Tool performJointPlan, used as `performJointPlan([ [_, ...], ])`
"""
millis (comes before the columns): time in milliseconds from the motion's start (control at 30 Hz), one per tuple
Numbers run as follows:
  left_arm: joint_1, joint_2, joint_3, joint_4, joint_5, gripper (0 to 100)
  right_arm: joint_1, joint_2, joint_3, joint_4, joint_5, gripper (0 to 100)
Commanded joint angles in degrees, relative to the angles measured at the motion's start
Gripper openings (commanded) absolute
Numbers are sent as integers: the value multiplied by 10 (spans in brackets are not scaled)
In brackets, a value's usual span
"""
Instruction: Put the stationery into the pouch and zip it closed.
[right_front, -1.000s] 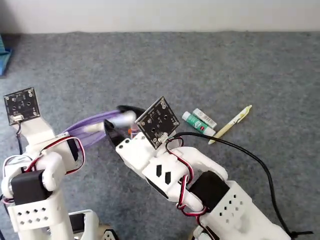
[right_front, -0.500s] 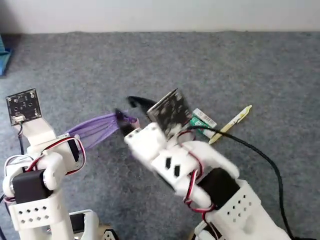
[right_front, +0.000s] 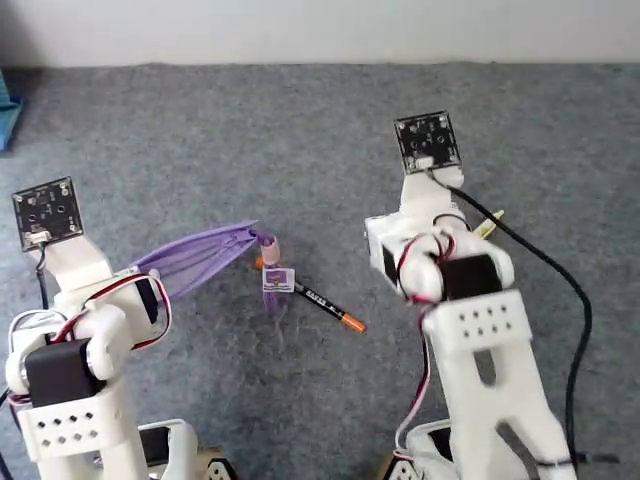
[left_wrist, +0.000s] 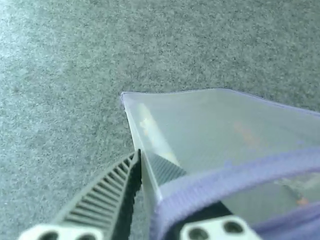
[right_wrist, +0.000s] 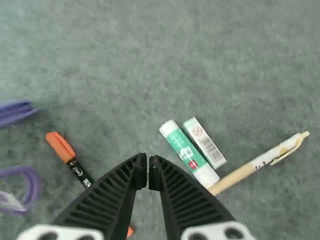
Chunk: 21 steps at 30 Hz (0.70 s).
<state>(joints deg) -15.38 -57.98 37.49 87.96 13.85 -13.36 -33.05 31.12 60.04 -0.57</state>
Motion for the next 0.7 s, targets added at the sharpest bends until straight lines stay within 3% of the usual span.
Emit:
performJointPlan([
  [0,4,13,-1,-5,7,12,11,60,-66,34,34,36],
  [200,4,13,-1,-5,7,12,74,235,-169,77,52,37],
  [367,2,13,-1,-5,6,12,157,366,-296,99,-74,37],
  [533,4,14,0,-5,4,12,187,487,-408,145,-135,39],
  [667,4,14,0,-5,4,12,195,578,-487,178,-196,128],
])
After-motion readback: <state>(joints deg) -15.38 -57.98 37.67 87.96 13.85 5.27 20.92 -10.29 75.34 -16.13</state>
